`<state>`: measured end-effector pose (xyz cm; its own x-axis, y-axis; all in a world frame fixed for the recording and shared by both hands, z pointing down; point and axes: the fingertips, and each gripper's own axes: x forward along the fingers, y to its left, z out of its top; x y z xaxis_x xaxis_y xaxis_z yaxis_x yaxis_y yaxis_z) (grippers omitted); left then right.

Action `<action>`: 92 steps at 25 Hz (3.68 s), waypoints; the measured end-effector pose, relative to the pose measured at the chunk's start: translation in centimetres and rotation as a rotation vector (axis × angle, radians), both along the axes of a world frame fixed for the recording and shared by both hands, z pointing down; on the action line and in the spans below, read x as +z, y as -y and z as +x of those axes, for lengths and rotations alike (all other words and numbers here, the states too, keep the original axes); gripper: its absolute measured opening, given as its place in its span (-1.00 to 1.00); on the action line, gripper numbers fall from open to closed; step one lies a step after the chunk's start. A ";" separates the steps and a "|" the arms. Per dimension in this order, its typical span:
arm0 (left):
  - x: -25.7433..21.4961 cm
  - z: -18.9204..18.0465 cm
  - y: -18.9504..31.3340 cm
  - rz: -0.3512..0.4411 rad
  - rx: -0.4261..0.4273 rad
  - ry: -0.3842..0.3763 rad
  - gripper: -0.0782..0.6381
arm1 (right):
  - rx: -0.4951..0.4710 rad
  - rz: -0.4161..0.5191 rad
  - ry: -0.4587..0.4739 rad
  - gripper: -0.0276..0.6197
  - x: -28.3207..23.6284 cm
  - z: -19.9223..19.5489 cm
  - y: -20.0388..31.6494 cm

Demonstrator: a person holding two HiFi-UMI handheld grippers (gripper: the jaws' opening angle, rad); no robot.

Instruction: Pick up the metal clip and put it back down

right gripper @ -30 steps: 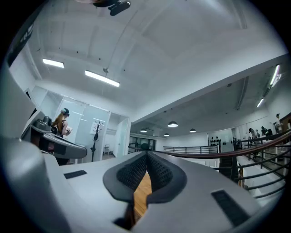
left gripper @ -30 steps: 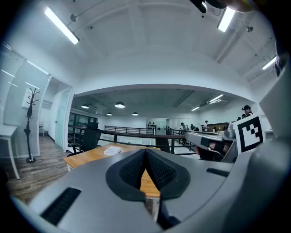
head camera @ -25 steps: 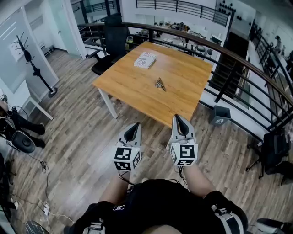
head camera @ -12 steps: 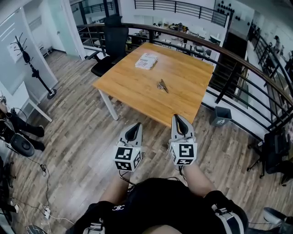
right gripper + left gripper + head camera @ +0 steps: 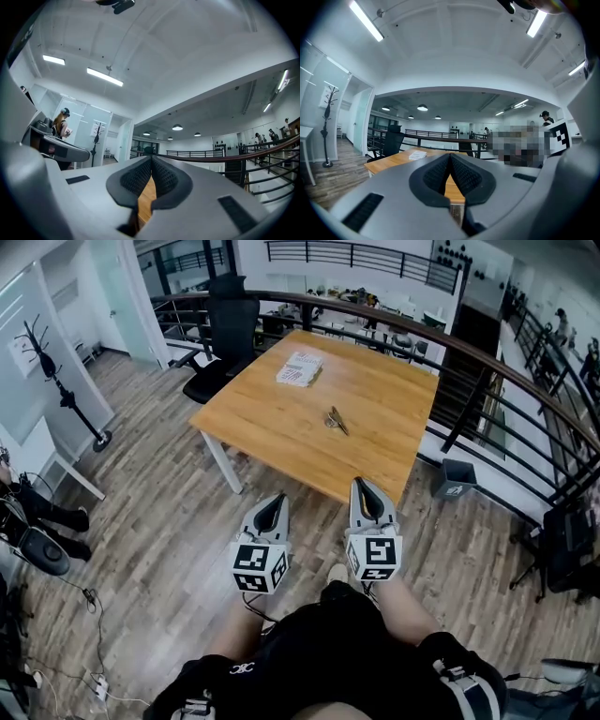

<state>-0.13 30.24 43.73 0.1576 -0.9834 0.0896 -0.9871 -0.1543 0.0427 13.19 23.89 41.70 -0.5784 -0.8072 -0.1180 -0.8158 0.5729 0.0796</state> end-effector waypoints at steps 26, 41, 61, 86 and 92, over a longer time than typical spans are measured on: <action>-1.1 -8.0 43.0 -0.033 -0.036 0.024 -0.74 | -0.016 -0.047 0.004 -0.86 -0.1 -7.0 42.4; 1.8 -7.9 56.7 -0.106 0.139 0.005 -0.74 | 0.086 -0.081 -0.048 -0.86 2.4 -7.3 53.0; 3.2 -15.3 58.5 -0.106 0.202 -0.035 -0.74 | 0.025 -0.260 -0.360 -0.45 14.6 -16.9 55.7; 3.1 -22.0 55.7 -0.134 0.052 -0.027 -0.74 | 0.042 -0.508 -0.783 -0.44 31.5 -19.6 58.8; 3.9 -22.1 55.6 -0.150 0.042 -0.025 -0.74 | 0.058 -0.472 -0.911 -0.45 33.7 -19.7 59.4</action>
